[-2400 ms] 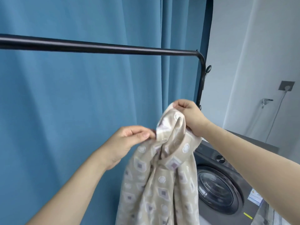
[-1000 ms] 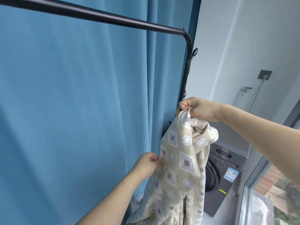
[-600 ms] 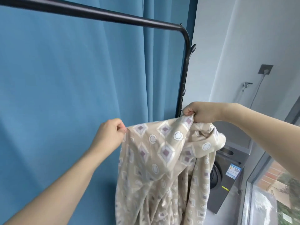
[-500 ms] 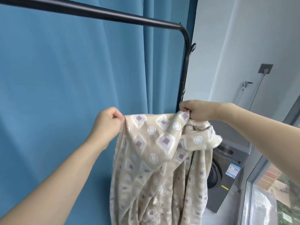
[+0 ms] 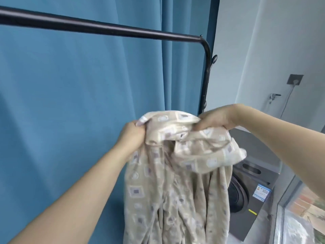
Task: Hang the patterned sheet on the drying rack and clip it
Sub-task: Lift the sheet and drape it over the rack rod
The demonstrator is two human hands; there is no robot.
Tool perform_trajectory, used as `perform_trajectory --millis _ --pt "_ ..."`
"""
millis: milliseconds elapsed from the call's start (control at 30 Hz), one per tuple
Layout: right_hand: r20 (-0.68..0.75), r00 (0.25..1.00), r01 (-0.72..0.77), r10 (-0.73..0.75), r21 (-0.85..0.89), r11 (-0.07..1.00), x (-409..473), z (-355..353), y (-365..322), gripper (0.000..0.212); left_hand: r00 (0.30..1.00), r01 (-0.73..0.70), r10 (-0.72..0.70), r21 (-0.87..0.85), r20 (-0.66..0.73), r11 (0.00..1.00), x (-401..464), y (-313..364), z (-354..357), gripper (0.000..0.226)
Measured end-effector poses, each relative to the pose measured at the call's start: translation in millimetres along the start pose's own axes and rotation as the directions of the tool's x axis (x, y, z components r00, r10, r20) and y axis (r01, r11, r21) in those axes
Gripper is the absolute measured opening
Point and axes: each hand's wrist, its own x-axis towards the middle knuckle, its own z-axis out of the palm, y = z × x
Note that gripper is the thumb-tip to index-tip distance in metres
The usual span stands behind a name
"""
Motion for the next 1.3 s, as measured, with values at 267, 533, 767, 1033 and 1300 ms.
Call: perform_trajectory --millis 267,533,767,1033,1300 --pt "0.212 0.926 0.195 -0.312 0.439 0.877 36.9 66.4 29.4 0.074 0.823 -0.556 0.555 0.026 -0.125 0.831 -18.8 22.9 -12.1 0.021" --pt "-0.247 0.915 0.363 -0.320 0.150 0.920 57.4 69.8 25.8 0.013 0.666 -0.711 0.739 0.385 0.101 0.588 -34.7 -13.3 -23.2 0.007" --pt "-0.437 0.779 0.543 -0.449 0.115 0.832 31.1 59.1 -9.5 0.014 0.595 -0.369 0.073 0.191 0.801 0.910 -74.0 -54.4 -13.6 0.032" --pt "-0.423 0.614 0.690 -0.666 -0.123 0.714 -1.0 36.1 -8.8 0.020 0.746 0.007 -0.082 0.116 0.661 0.993 -64.7 -69.4 50.2 0.023" --pt "-0.193 0.893 0.201 -0.407 -0.639 0.742 -13.4 19.0 29.6 0.050 0.821 -0.479 0.446 -0.003 -0.357 0.878 -36.9 7.1 4.9 0.024"
